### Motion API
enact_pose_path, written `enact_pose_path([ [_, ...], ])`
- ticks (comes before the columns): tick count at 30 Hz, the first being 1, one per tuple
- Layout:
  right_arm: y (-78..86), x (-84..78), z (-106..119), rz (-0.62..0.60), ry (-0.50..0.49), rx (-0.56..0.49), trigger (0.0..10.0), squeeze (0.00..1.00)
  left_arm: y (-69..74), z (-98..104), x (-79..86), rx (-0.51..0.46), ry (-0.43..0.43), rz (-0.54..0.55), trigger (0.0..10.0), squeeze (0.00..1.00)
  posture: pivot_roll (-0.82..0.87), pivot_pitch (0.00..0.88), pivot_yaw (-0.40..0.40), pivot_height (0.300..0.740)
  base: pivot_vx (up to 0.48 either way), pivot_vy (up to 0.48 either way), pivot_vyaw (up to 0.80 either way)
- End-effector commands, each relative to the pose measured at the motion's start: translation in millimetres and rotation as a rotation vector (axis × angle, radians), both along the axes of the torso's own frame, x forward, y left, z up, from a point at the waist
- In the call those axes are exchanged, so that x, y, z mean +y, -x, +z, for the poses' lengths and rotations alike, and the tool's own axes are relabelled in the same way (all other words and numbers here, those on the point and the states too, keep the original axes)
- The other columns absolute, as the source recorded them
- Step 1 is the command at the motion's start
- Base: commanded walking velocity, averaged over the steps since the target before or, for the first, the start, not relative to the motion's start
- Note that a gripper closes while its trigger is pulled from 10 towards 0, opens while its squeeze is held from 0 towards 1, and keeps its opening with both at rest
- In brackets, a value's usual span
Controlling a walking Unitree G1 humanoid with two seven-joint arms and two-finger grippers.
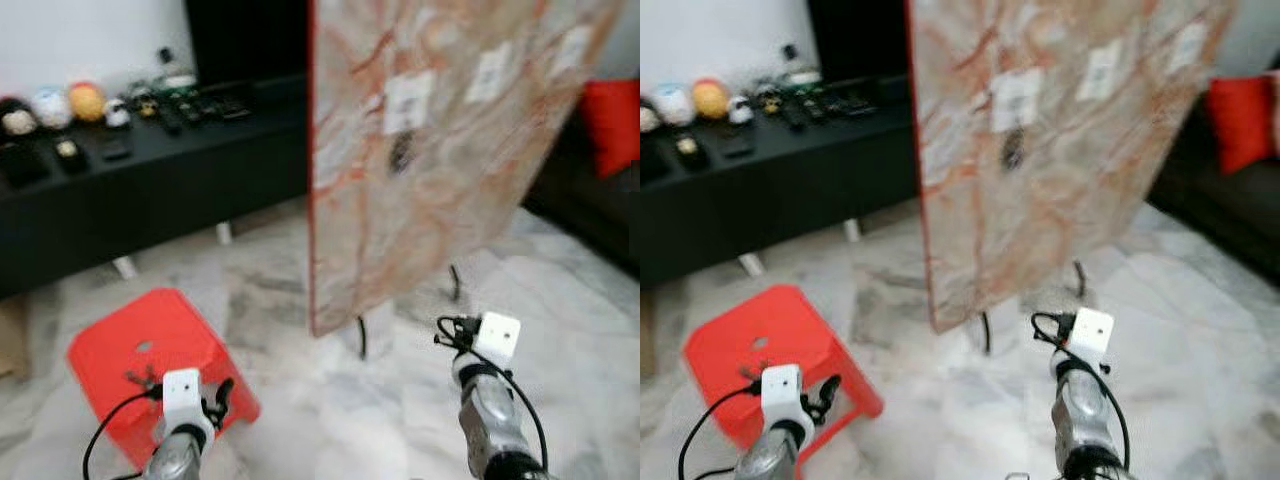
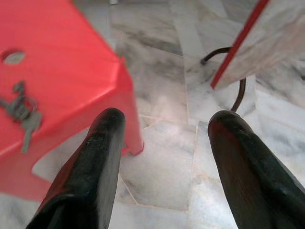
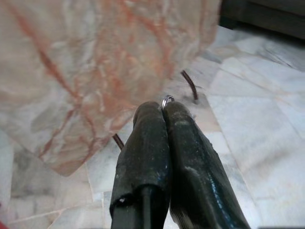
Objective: Hang keys on a hook
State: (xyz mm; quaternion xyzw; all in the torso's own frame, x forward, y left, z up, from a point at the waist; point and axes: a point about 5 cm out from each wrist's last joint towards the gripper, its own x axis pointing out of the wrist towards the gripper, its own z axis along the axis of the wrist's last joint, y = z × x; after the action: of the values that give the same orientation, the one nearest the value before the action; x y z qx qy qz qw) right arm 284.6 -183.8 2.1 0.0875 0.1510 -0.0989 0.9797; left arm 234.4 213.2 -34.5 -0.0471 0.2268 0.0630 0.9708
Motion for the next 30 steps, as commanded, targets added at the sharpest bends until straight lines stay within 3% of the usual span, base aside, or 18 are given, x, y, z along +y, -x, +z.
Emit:
enact_pose_path([
  [1, -1.5, -3.3, 2.6, -0.011, 0.009, -0.012, 10.0, 0.0, 3.8, -3.5, -1.0, 0.022, -0.003, -0.007, 10.0, 0.0, -0.03, 0.03, -0.038, 0.74, 0.0, 0.0, 0.0],
  [12, -2.7, -4.8, 4.2, -0.017, 0.015, -0.017, 10.0, 0.0, 2.6, -3.0, -2.6, 0.021, -0.009, -0.022, 10.0, 0.0, -0.03, 0.031, -0.036, 0.74, 0.0, 0.0, 0.0],
  [30, -5.1, -8.0, 7.0, -0.04, 0.021, -0.024, 10.0, 0.0, 1.6, -2.3, -3.9, 0.015, -0.008, -0.027, 10.0, 0.0, -0.03, 0.032, -0.036, 0.74, 0.262, 0.0, 0.0],
])
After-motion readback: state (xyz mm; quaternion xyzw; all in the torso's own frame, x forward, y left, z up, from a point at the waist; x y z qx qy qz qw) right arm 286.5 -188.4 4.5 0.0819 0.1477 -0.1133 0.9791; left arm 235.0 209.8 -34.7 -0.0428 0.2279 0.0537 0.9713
